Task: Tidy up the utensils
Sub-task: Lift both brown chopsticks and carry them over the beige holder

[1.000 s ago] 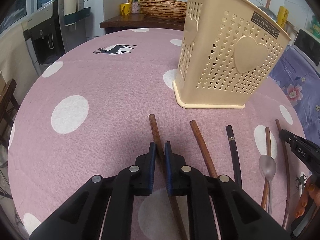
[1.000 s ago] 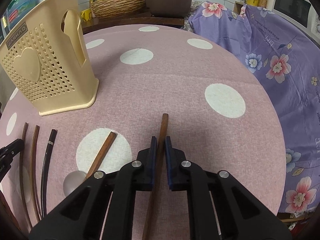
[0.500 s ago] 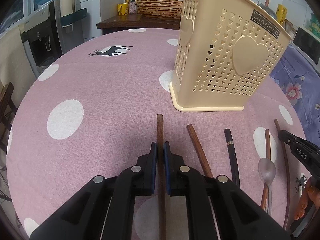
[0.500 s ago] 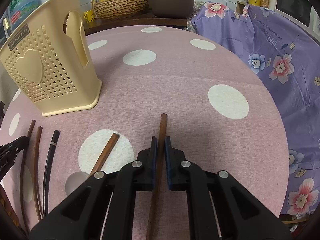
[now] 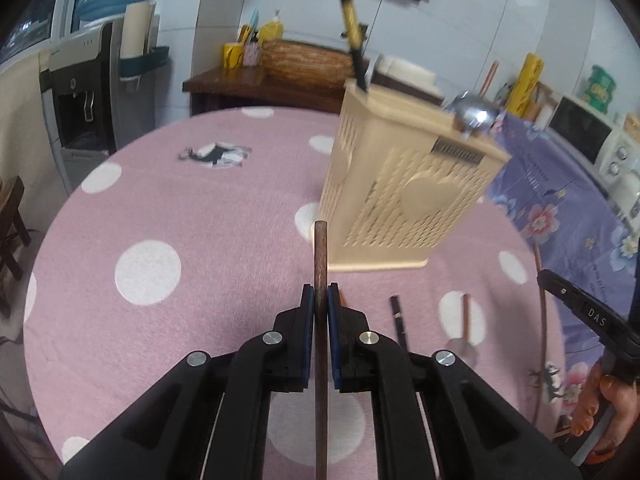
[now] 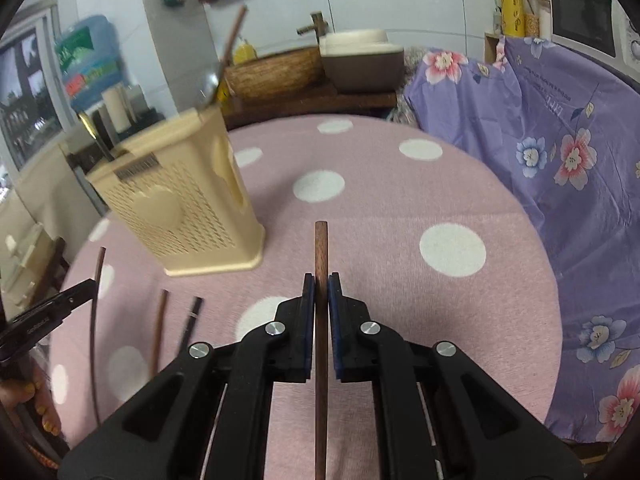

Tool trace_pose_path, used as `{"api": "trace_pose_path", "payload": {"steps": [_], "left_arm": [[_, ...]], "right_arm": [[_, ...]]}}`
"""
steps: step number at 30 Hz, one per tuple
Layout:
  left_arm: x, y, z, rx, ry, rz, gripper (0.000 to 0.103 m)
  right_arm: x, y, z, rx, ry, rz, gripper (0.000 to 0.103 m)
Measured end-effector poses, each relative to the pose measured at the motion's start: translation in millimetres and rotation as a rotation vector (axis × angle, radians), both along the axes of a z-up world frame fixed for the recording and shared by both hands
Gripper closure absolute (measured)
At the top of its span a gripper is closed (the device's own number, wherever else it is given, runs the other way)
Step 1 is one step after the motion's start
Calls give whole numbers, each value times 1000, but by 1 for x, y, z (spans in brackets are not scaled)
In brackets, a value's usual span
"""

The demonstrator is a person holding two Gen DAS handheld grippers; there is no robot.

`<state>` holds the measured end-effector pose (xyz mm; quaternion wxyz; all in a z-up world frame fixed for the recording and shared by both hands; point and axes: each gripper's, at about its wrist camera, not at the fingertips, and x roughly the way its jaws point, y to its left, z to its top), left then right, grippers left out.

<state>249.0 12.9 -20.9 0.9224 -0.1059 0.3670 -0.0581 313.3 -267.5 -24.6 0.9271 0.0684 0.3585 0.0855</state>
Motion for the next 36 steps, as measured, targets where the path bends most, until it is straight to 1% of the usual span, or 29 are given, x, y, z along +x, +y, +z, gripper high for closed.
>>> {"api": "trace_pose_path", "payload": {"steps": [2, 6, 10, 14, 21, 25, 29, 33, 36], "left_arm": [[-8, 4, 17, -8, -41, -6, 95], [-17, 10, 44, 0, -110, -13, 95], [-20, 17, 60, -13, -144, -11, 95], [-24, 21, 70, -8, -171, -1, 95], [-30, 19, 73, 14, -190, -5, 95], [-31, 21, 77, 12, -199, -9, 95], [-34, 24, 85, 5, -219, -14, 95], [-32, 21, 106, 4, -259, -27, 96], [-26, 20, 135, -17, -305, -39, 96]], "right_arm": [[-11, -5, 21, 16, -54, 10, 95], [-30, -11, 53, 24, -136, 30, 95], [-44, -15, 79, 44, -192, 56, 95], [-52, -11, 90, 43, -210, 74, 95], [-55, -6, 95, 41, -207, 91, 95], [-55, -7, 97, 43, -206, 99, 95], [-55, -4, 107, 36, -217, 110, 95], [-48, 5, 130, 35, -246, 139, 95], [-38, 11, 159, 68, -280, 160, 95]]}}
